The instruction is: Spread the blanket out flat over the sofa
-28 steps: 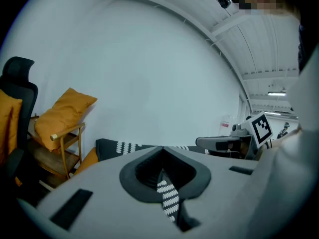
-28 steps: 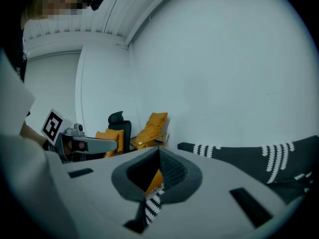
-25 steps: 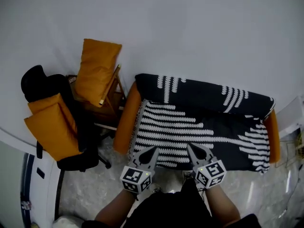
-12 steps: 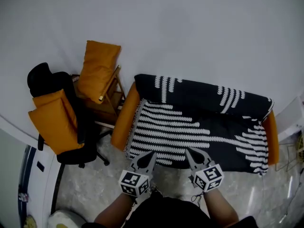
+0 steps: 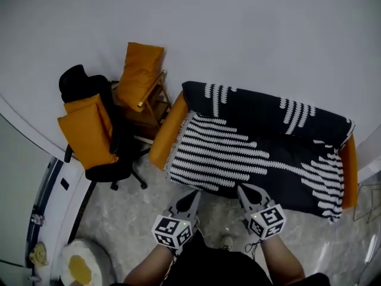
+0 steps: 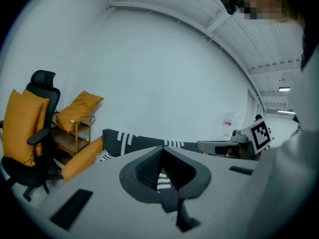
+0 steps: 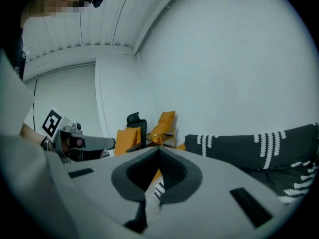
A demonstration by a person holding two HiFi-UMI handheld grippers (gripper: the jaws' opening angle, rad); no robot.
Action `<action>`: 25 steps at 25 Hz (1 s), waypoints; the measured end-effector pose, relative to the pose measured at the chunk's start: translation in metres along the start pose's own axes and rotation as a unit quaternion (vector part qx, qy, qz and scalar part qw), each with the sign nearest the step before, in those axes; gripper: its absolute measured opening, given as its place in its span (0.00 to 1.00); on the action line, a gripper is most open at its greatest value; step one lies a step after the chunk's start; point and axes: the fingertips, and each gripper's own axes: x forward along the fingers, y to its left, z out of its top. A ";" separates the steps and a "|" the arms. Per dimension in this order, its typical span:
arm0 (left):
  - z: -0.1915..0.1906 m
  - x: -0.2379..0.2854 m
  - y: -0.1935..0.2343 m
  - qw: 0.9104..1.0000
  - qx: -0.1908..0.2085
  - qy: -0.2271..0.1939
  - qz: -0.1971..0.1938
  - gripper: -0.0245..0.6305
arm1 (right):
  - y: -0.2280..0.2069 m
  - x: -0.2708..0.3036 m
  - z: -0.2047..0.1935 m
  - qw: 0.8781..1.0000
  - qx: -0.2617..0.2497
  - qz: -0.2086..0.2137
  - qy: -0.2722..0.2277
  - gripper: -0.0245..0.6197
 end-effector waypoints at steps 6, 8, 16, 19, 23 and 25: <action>-0.007 -0.040 -0.013 1.000 0.007 -0.010 0.029 0.05 | 0.031 -0.021 -0.007 1.000 -0.002 0.029 -0.001 0.04; -0.009 -0.049 -0.014 0.999 0.006 -0.014 0.033 0.05 | 0.039 -0.024 -0.010 0.999 -0.002 0.033 0.000 0.04; -0.017 -0.076 0.016 1.000 -0.003 -0.006 0.023 0.05 | 0.071 -0.005 -0.024 1.000 0.006 0.022 0.010 0.04; -0.017 -0.087 0.033 1.000 -0.005 -0.003 0.010 0.05 | 0.091 0.006 -0.026 1.000 0.003 0.011 0.013 0.04; -0.018 -0.096 0.049 1.000 -0.009 0.000 -0.012 0.05 | 0.110 0.013 -0.027 1.000 -0.001 -0.010 0.016 0.04; -0.017 -0.099 0.054 1.000 -0.010 0.000 -0.024 0.05 | 0.117 0.013 -0.028 1.000 0.000 -0.022 0.017 0.04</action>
